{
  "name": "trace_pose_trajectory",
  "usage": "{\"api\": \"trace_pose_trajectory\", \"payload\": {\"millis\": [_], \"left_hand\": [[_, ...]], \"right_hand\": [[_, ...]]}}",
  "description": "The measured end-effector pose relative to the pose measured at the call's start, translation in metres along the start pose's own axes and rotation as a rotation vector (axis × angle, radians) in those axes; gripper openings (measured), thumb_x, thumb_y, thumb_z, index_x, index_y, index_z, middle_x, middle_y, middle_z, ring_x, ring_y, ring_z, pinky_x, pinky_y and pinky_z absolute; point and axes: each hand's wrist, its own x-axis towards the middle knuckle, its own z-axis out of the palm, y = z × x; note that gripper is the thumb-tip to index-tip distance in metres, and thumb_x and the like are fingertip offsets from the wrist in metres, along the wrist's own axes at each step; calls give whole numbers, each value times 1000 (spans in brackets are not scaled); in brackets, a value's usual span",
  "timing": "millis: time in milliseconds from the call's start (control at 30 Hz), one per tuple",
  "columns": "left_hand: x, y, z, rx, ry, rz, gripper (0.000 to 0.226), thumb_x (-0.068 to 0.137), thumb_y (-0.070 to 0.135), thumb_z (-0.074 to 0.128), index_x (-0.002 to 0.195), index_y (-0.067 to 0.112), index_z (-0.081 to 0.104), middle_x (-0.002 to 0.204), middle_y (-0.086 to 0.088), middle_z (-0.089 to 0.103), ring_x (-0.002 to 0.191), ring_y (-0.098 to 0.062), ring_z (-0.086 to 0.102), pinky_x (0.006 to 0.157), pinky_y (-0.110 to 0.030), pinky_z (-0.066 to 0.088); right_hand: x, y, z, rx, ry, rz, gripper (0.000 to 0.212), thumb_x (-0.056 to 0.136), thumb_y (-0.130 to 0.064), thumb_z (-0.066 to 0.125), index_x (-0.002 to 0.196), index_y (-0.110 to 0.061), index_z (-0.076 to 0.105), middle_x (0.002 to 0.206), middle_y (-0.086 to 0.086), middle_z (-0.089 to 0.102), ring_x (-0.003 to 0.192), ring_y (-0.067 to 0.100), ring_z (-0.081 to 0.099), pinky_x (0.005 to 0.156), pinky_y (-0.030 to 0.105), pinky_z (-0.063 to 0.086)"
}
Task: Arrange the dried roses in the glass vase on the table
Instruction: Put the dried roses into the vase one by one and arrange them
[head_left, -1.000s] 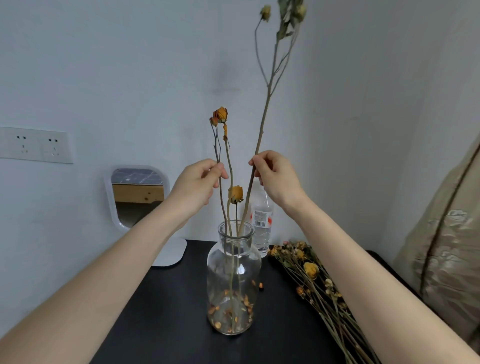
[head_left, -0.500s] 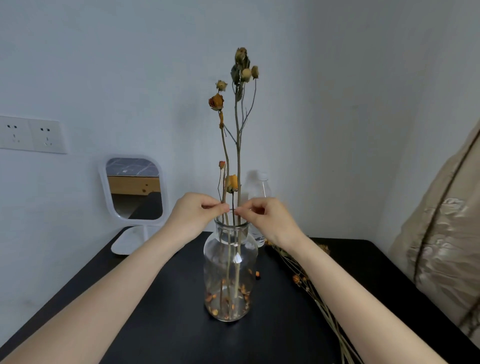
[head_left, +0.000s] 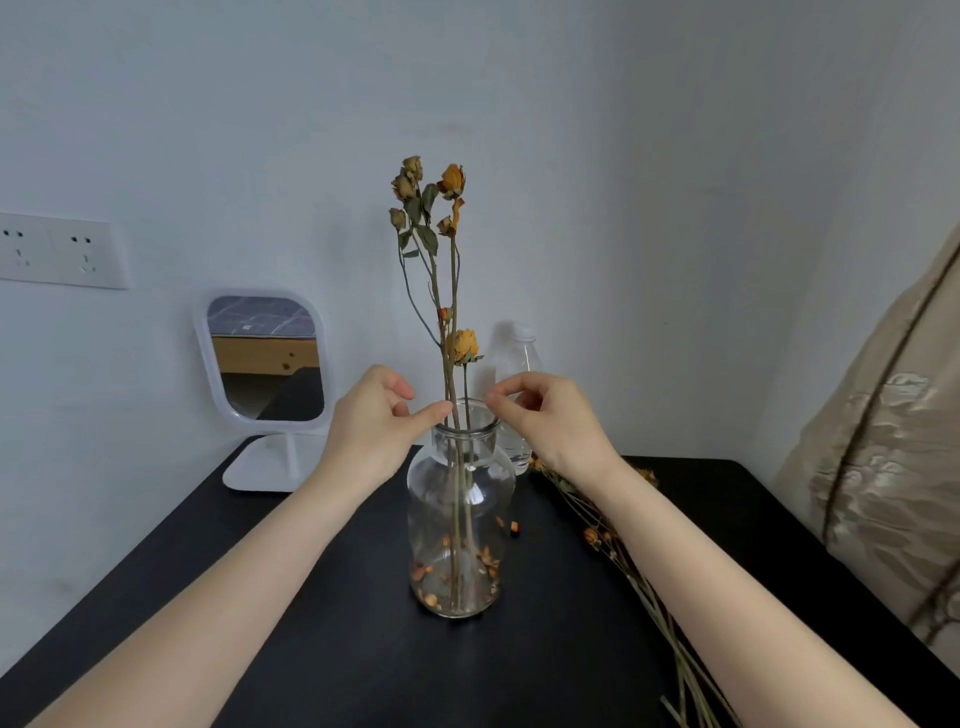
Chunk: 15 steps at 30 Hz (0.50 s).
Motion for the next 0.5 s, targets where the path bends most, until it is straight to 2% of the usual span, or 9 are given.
{"api": "trace_pose_trajectory", "payload": {"millis": [100,167,233,367,500], "left_hand": [[-25,-1,2,-87,63,14,29,81,38,66,90,18,47,73,-1,52,66,-8,50,54,-15,35],[-47,-1,5,-174,23,37,21,83,38,62,84,22,49,72,-1,57,65,-10,54,54,-14,38],[-71,-1,13,-220,-138,51,13,82,39,62,78,28,55,68,0,61,62,-5,57,53,-12,42],[-111,-1,46,-214,-542,18,16,82,42,60,73,30,65,61,2,58,53,0,50,51,-13,40],[-131,-1,96,-125,-757,-34,19,86,43,57,81,28,67,57,8,56,48,3,49,49,-9,37]], "right_hand": [[-15,12,-11,5,25,7,12,89,-23,61,90,-15,69,53,-10,41,41,0,38,45,8,32],[-28,24,-22,-26,45,23,11,89,-24,60,89,-18,69,53,-11,43,43,-1,40,46,9,32],[-42,39,-36,-90,53,64,10,88,-26,61,88,-22,69,55,-11,48,46,-3,43,49,10,34],[-73,76,-72,-202,73,202,10,90,-25,58,90,-27,68,64,-10,56,57,0,49,52,9,36],[-105,114,-105,-315,76,380,12,91,-23,57,96,-26,67,75,-6,63,68,4,56,55,13,36]]}}
